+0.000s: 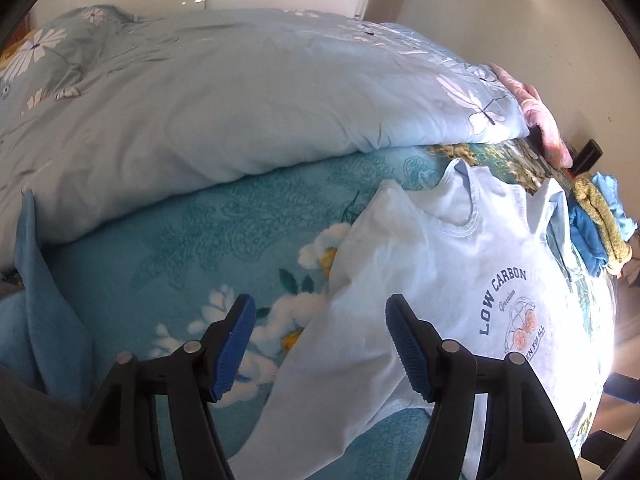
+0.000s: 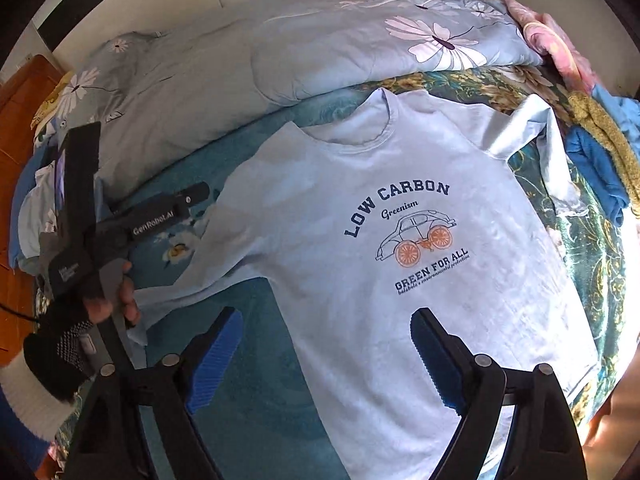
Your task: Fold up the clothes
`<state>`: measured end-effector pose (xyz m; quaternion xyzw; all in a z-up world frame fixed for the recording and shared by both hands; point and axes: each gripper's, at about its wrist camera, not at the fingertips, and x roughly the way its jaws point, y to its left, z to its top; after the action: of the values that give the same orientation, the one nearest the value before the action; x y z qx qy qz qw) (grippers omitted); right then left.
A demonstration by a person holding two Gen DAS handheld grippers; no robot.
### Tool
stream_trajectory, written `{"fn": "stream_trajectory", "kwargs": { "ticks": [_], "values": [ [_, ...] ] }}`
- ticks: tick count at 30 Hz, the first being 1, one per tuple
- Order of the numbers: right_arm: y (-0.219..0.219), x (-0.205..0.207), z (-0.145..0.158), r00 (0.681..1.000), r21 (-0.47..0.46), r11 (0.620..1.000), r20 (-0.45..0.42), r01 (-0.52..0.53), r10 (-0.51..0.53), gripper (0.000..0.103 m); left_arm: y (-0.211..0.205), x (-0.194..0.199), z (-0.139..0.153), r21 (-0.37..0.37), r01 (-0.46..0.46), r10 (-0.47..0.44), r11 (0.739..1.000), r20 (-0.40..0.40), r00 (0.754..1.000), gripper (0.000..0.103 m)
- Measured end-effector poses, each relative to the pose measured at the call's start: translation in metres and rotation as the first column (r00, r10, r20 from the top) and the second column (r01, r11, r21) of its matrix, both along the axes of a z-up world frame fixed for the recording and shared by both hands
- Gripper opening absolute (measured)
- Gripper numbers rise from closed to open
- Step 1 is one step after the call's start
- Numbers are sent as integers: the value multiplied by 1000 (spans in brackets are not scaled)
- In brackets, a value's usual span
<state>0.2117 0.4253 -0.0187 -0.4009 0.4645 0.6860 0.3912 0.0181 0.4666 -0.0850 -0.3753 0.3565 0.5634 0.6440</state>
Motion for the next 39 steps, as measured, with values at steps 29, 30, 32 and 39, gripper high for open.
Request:
{"fn": "stream_trajectory", "kwargs": {
  "ticks": [29,30,32,39],
  "values": [
    [6,-11,-15,1000,-27,1000,17,-4,5,88,-33,-7,-67,131,-149,166,980,-124,978,103],
    [6,-11,-16,1000,-31,1000,16,-5,6,88,-34,-7,-68,134,-158,174,978,-118,978,103],
    [7,-11,-17,1000,-39,999,13,-8,8,88,-35,-9,-68,138,-169,184,976,-105,977,103],
    [6,-3,-12,1000,-47,999,20,-1,1,88,-40,-12,-67,138,-171,186,976,-103,977,103]
  ]
}}
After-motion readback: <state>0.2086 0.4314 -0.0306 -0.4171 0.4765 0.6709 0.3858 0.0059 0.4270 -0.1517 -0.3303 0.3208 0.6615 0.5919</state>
